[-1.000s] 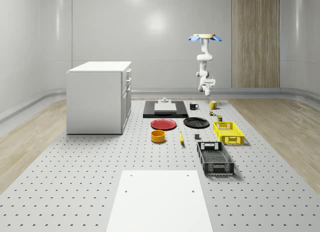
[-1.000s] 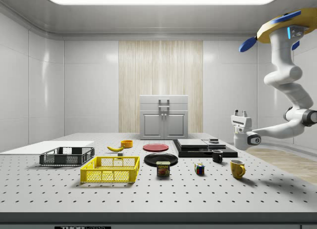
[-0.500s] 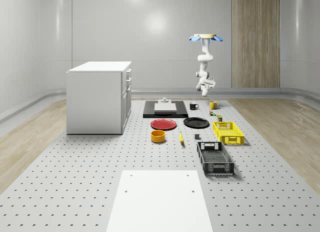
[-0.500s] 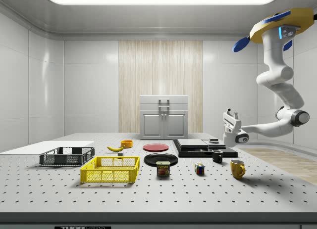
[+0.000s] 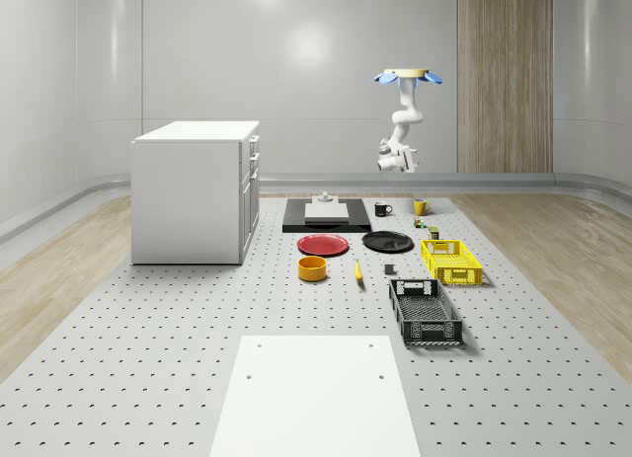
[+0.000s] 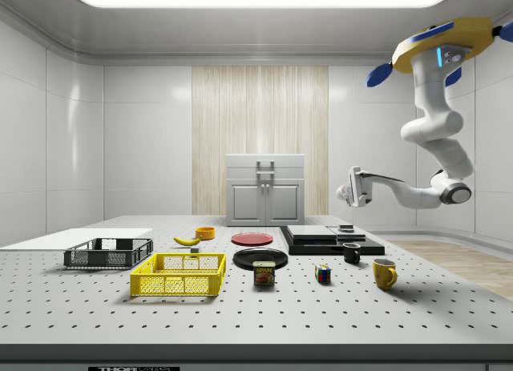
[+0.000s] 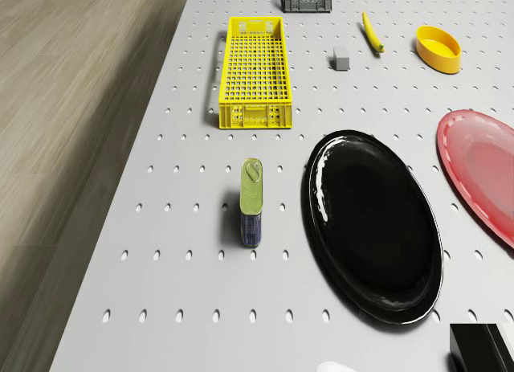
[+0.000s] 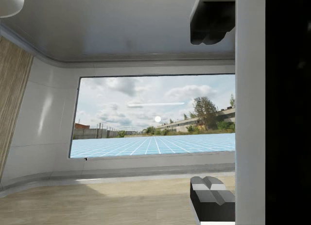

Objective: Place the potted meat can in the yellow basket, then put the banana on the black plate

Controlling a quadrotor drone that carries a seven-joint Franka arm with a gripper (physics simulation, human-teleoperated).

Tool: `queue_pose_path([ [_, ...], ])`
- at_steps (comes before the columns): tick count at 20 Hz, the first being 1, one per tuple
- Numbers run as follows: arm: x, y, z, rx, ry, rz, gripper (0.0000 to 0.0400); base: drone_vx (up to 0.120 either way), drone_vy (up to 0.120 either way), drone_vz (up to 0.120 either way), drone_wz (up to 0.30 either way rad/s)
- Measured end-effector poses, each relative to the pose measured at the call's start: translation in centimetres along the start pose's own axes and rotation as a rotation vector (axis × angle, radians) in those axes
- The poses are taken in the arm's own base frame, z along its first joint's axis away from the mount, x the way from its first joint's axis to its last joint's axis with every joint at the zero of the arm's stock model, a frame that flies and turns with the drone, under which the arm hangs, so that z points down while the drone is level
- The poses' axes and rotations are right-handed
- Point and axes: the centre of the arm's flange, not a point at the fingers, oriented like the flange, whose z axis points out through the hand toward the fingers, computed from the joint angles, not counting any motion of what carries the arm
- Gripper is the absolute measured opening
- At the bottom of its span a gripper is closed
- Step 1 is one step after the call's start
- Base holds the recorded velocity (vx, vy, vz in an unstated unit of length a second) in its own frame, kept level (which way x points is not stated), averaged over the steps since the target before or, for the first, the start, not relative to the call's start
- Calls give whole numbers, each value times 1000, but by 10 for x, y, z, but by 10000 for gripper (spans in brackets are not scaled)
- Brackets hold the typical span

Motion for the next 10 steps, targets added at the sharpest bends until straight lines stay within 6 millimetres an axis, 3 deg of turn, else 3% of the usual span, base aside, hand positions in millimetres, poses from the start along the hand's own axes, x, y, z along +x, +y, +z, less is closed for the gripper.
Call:
queue_pose_path([
  [5,-50,-49,30,-560,556,-18,400,120,0,-120,0],
  [10,-67,-65,67,-879,877,-30,400,120,0,-120,0],
])
